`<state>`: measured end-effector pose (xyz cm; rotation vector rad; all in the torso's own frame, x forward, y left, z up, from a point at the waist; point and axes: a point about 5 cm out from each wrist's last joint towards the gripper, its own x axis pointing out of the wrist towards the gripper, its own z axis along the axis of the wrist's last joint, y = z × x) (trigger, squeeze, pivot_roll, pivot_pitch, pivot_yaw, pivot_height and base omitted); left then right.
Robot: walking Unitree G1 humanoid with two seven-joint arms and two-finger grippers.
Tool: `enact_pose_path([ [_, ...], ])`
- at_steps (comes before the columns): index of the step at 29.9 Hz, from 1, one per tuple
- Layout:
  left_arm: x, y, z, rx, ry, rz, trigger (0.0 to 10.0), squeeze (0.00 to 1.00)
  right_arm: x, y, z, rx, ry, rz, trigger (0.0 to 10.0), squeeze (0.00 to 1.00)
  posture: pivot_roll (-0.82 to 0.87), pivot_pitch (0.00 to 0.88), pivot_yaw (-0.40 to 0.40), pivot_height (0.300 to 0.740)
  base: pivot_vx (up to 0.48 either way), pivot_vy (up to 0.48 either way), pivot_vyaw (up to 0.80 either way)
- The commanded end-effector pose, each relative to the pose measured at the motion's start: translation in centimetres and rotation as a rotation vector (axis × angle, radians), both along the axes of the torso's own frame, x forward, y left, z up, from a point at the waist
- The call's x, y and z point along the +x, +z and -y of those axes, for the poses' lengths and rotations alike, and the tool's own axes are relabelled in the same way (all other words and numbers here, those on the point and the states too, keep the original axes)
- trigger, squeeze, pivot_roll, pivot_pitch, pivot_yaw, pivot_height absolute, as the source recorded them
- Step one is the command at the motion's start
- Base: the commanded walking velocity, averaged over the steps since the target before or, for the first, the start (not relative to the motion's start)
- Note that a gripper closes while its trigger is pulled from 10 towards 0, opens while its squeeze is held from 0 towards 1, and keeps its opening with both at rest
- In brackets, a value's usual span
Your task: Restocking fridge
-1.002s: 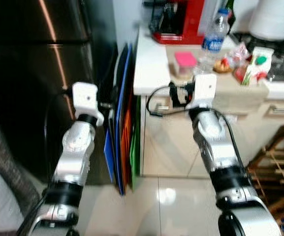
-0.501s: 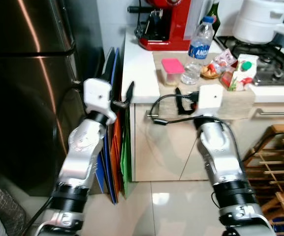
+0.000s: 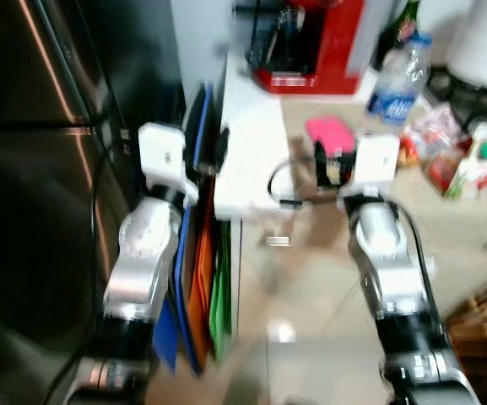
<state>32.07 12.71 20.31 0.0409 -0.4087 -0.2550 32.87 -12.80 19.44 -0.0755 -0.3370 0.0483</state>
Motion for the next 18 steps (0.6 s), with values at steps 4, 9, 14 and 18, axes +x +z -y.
enact_pose_path([
  [4, -0.07, -0.21, -0.62, -0.005, 0.017, -0.011, 10.0, 0.00, -1.00, -0.56, -0.16, -0.004, 0.009, -0.027, 10.0, 0.00, -0.01, 0.000, 0.026, 0.740, 0.000, 0.000, 0.00],
  [9, 0.07, -0.46, -0.22, -0.004, 0.003, -0.025, 10.0, 0.00, -1.08, -1.09, 0.31, 0.017, -0.011, -0.062, 10.0, 0.00, -0.02, 0.000, 0.035, 0.740, 0.000, 0.000, 0.00],
  [14, 0.08, -0.48, -0.17, 0.003, -0.004, -0.030, 10.0, 0.00, -0.80, -0.49, 0.36, 0.010, -0.021, -0.049, 10.0, 0.00, -0.02, 0.000, 0.036, 0.740, 0.000, 0.000, 0.00],
  [18, 0.07, -0.52, -0.18, 0.004, -0.005, -0.032, 10.0, 0.00, -0.61, -0.19, 0.37, 0.005, -0.022, -0.041, 10.0, 0.00, -0.02, 0.000, 0.035, 0.740, 0.000, 0.000, 0.00],
])
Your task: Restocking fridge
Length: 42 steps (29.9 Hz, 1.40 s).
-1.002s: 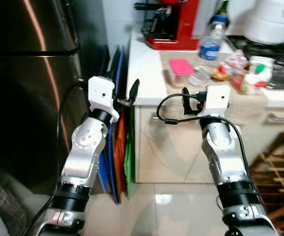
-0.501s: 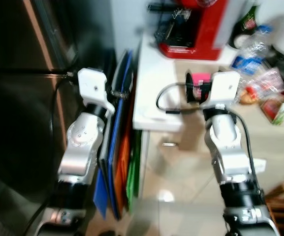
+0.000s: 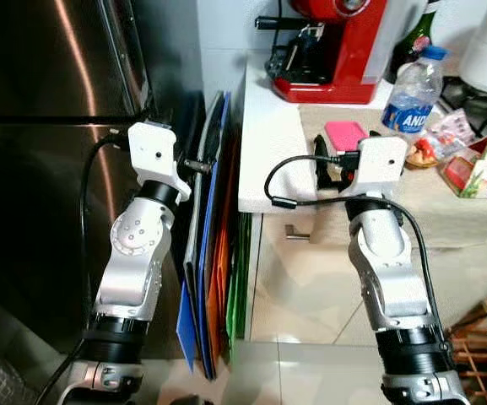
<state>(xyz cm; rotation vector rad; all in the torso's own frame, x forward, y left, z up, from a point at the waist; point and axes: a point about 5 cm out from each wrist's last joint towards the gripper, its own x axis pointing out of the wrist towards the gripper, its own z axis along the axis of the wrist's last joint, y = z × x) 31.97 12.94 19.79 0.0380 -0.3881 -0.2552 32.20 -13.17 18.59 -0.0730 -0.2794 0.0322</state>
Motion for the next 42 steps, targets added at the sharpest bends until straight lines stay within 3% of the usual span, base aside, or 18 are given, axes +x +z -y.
enact_pose_path([
  [1, 0.1, 0.0, 0.1, 0.006, -0.007, -0.012, 10.0, 0.00, 0.3, 0.9, 0.0, -0.002, -0.001, 0.024, 10.0, 0.00, -0.02, 0.000, 0.035, 0.740, 0.000, 0.000, 0.00],
  [7, 0.0, -0.2, 0.2, 0.027, -0.014, -0.019, 10.0, 0.00, 1.1, 1.3, -0.1, -0.010, 0.001, 0.033, 10.0, 0.00, -0.01, 0.000, 0.037, 0.740, 0.000, 0.000, 0.00],
  [9, -0.2, -0.6, 1.3, 0.119, -0.082, -0.025, 10.0, 0.00, 2.5, 0.7, 0.4, 0.010, -0.018, -0.010, 10.0, 0.00, 0.00, 0.000, 0.034, 0.740, 0.000, 0.000, 0.00],
  [12, -0.7, -0.8, 2.1, 0.152, -0.177, -0.043, 10.0, 0.00, 3.3, 0.6, 0.6, 0.031, -0.025, -0.035, 10.0, 0.00, 0.03, 0.000, 0.024, 0.740, 0.000, 0.000, 0.00],
  [22, -2.9, 0.2, 3.6, 0.150, -0.339, -0.037, 10.0, 0.00, 4.4, 0.5, 0.4, 0.077, -0.027, -0.056, 10.0, 0.00, 0.08, 0.000, 0.020, 0.740, 0.000, 0.000, 0.00],
  [32, -3.5, 0.3, 3.5, 0.146, -0.348, -0.057, 10.0, 0.00, 4.8, 0.8, 0.5, 0.150, -0.054, -0.060, 10.0, 0.00, 0.08, 0.000, 0.017, 0.740, 0.000, 0.000, 0.00],
  [36, -3.9, 0.3, 3.7, 0.101, -0.374, -0.053, 10.0, 0.00, 5.0, 1.6, 1.0, 0.090, -0.093, -0.019, 10.0, 0.00, 0.07, 0.000, 0.012, 0.740, 0.000, 0.000, 0.00],
  [42, -4.1, -0.3, 3.6, 0.093, -0.380, -0.069, 10.0, 0.00, 5.3, 1.0, 2.1, 0.044, -0.143, -0.056, 10.0, 0.00, 0.07, 0.000, 0.009, 0.740, 0.000, 0.000, 0.00],
])
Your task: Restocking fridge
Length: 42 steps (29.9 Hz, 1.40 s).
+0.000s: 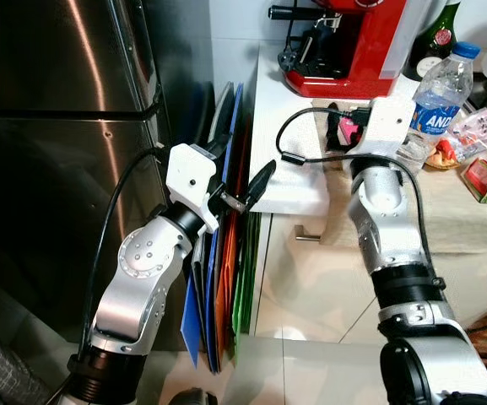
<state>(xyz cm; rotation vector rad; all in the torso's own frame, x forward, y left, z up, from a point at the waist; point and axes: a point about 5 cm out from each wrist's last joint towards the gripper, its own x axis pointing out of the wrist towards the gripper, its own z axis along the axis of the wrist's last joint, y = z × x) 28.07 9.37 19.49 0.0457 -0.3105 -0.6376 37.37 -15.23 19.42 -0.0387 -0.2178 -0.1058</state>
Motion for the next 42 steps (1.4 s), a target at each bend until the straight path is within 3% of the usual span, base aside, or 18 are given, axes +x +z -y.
enact_pose_path([
  [1, -0.2, -0.1, 0.0, 0.002, -0.010, -0.001, 10.0, 0.00, 0.2, 0.0, 0.3, -0.013, -0.013, -0.010, 10.0, 0.00, 0.06, 0.000, 0.009, 0.740, 0.000, 0.000, 0.00],
  [7, -0.1, -0.1, 0.1, -0.001, -0.012, -0.008, 10.0, 0.00, 0.2, -0.3, 0.6, -0.014, -0.022, -0.040, 10.0, 0.00, 0.06, 0.000, 0.007, 0.740, 0.000, 0.000, 0.00],
  [17, 0.0, -0.2, 0.2, 0.003, -0.016, -0.011, 10.0, 0.00, 0.3, -1.4, 1.4, 0.070, -0.067, -0.131, 10.0, 0.00, 0.06, 0.000, 0.004, 0.740, 0.000, 0.000, 0.00],
  [29, 0.2, -0.5, 0.0, -0.019, 0.017, -0.046, 10.0, 0.00, 0.5, -2.6, 0.9, 0.044, -0.033, -0.242, 10.0, 0.00, 0.05, 0.000, 0.000, 0.740, 0.000, 0.000, 0.00],
  [42, 0.0, -0.9, 0.5, 0.003, -0.016, -0.066, 10.0, 0.00, 0.4, -3.4, 0.6, 0.051, 0.001, -0.330, 10.0, 0.00, 0.05, 0.000, 0.001, 0.740, 0.000, 0.000, 0.00],
])
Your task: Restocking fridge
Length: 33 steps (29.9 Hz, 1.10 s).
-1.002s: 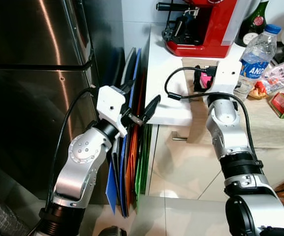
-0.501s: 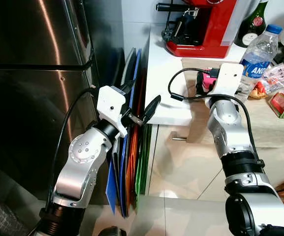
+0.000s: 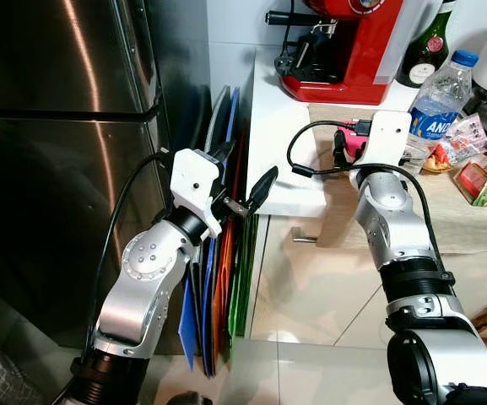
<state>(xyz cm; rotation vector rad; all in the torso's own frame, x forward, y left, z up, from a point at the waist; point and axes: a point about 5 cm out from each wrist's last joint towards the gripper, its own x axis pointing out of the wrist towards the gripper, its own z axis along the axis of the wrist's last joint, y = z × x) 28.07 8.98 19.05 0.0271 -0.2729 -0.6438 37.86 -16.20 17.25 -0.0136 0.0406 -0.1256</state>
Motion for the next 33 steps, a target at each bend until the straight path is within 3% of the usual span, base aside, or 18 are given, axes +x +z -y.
enact_pose_path([
  [1, 0.0, -0.5, 0.2, 0.008, -0.010, -0.027, 10.0, 0.00, -0.1, -1.3, -0.4, 0.013, 0.029, -0.082, 10.0, 0.00, 0.05, 0.000, 0.000, 0.740, 0.000, 0.000, 0.00],
  [7, -0.2, -0.8, 0.4, 0.027, -0.036, -0.037, 10.0, 0.00, -0.2, -1.9, -0.6, 0.035, 0.041, -0.135, 10.0, 0.00, 0.05, 0.000, -0.001, 0.740, 0.000, 0.000, 0.00],
  [11, -0.5, -1.5, 0.6, 0.109, -0.079, -0.051, 10.0, 0.00, -0.3, -2.2, -0.7, 0.047, 0.049, -0.154, 10.0, 0.00, 0.05, 0.000, -0.001, 0.740, 0.000, 0.000, 0.00],
  [24, -0.5, -1.2, 0.7, 0.083, -0.087, -0.032, 10.0, 0.00, 0.0, -2.3, -0.4, 0.027, 0.045, -0.138, 10.0, 0.00, 0.05, 0.000, -0.002, 0.740, 0.000, 0.000, 0.00],
  [28, -0.9, -0.7, 0.8, 0.028, -0.142, 0.009, 10.0, 0.00, 0.1, -3.1, -0.5, 0.034, 0.041, -0.146, 10.0, 0.00, 0.05, 0.000, -0.003, 0.740, 0.000, 0.000, 0.00],
  [33, -0.9, -0.7, 0.9, 0.036, -0.161, 0.007, 10.0, 0.00, 0.1, -3.6, -0.2, 0.015, 0.010, -0.162, 10.0, 0.00, 0.05, 0.000, -0.002, 0.740, 0.000, 0.000, 0.00],
])
